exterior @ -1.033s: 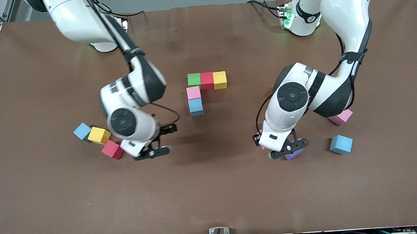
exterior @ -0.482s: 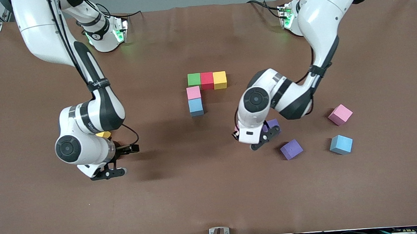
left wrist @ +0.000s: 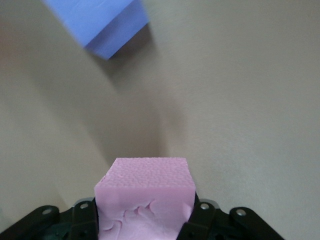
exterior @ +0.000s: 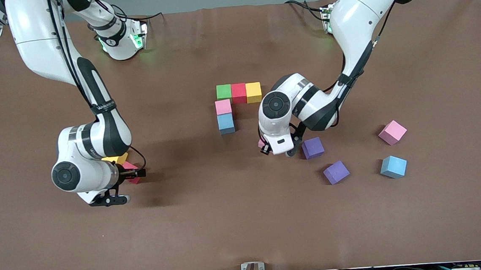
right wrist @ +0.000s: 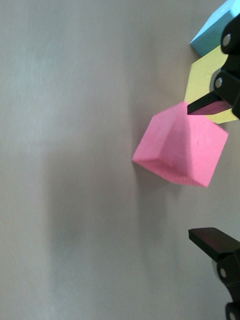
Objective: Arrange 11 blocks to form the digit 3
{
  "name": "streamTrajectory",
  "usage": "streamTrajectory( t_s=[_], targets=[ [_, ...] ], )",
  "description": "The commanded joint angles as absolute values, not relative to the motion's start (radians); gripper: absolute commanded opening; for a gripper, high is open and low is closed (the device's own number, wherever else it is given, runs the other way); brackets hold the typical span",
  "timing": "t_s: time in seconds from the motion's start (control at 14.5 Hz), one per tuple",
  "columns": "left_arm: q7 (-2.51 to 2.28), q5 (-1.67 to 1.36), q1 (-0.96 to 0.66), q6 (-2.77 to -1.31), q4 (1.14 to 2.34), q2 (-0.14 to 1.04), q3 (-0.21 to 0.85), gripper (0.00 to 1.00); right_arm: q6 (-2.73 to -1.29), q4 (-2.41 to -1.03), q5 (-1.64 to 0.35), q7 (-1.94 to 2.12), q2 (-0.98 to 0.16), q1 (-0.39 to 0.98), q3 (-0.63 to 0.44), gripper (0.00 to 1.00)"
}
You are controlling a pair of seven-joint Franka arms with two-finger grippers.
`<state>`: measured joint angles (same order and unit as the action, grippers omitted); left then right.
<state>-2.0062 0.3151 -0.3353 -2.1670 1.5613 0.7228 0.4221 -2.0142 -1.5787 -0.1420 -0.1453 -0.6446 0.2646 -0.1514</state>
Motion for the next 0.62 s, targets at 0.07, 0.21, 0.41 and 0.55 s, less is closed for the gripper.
streamTrajectory(
  t_s=[0.07, 0.21, 0.41, 0.55],
  targets=[
    [-2.247, 0.304, -0.344, -2.241, 1.643, 0.693, 0.417, 0.03, -2.029, -1.651, -0.127, -0.470, -0.592, 0.253, -0.143, 0.98],
    [-2.353, 0.310, -0.373, -2.241, 1.647, 0.693, 0.416, 0.03, -2.039, -1.683, -0.127, -0.537, -0.589, 0.253, -0.144, 0.98],
    [-2.472, 0.314, -0.399, -2.241, 1.647, 0.696, 0.416, 0.03, -2.150, -1.784, -0.132, -0.598, -0.551, 0.252, -0.143, 0.98],
    [-2.573, 0.316, -0.425, -2.243, 1.646, 0.698, 0.414, 0.03, -2.190, -1.801, -0.132, -0.606, -0.554, 0.252, -0.143, 0.98]
  ],
)
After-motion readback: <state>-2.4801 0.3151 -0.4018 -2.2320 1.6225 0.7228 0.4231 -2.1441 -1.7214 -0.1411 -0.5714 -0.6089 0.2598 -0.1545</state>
